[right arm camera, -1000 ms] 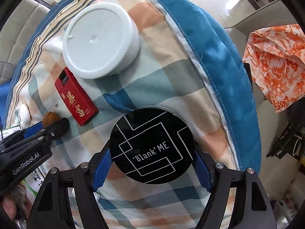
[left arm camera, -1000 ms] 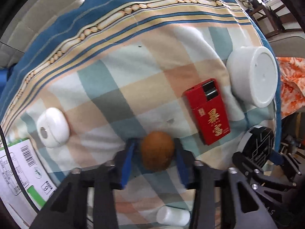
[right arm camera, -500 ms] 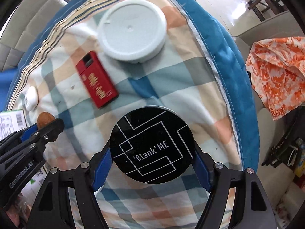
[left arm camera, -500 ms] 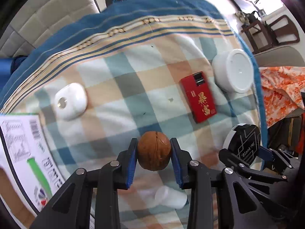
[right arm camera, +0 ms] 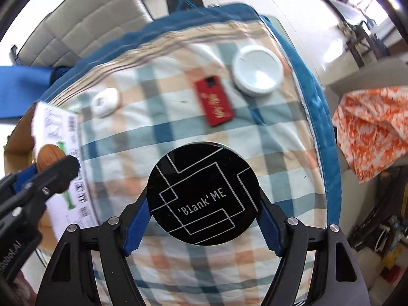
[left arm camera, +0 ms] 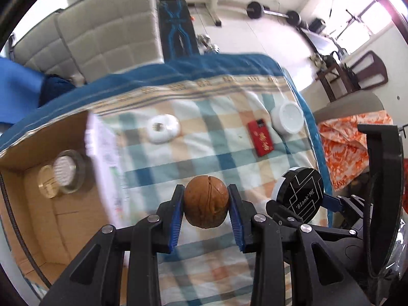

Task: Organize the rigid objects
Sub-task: 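Carry the walnut and black tin into the box beside the tins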

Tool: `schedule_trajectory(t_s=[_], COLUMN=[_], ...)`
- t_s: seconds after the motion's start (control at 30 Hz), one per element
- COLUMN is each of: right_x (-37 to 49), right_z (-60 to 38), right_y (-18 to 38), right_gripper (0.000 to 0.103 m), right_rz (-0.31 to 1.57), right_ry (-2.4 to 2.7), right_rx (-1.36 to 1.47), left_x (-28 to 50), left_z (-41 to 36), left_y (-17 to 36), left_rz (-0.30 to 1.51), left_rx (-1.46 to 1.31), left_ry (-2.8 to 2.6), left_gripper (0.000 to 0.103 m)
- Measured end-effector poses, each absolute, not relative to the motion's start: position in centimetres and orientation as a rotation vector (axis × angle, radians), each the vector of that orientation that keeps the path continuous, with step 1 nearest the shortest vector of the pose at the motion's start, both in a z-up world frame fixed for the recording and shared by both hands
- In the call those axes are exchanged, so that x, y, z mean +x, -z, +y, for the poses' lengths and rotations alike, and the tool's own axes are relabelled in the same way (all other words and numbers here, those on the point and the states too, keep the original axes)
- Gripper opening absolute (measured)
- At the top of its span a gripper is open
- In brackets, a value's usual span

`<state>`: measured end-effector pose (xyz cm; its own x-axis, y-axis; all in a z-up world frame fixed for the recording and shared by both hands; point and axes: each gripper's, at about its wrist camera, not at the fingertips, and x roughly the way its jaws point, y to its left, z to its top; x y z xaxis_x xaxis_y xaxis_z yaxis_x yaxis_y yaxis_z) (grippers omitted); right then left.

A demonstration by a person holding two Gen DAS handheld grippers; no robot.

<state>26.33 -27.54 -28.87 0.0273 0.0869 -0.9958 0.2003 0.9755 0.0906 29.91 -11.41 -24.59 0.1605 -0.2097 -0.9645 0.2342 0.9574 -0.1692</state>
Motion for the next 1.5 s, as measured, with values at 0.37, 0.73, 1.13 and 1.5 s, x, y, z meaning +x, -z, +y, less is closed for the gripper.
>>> schedule_trajectory(t_s=[0.37,0.73,1.13,1.5], right_x=[25.4,26.1,28.7,30.4], right_z=[-15.4,-4.7,3.6,6.0], right_y=[23.6,22.9,29.8,35.9], right_gripper=[0.078,0.078,0.078,0.078], right_rz=[1.479,1.464,1.583,1.653], right_ry=[-0.050,-0.190,-0.203,-0.116], right_rx=[0.141,0.118,0.146,0.098], left_x=[26.8,25.8,28.9,33.7], left_z=[-0.8,10.0,19.7,22.3], left_y=[21.6,21.0,28.7,37.1], left_rz=[1.305,1.297,1.453,1.607], left_rx=[-0.051,-0.137,-0.189,-0.214], left_ry=[0.214,0.122,0.043,-0.001], left_gripper=[0.030,0.030,0.030,0.031])
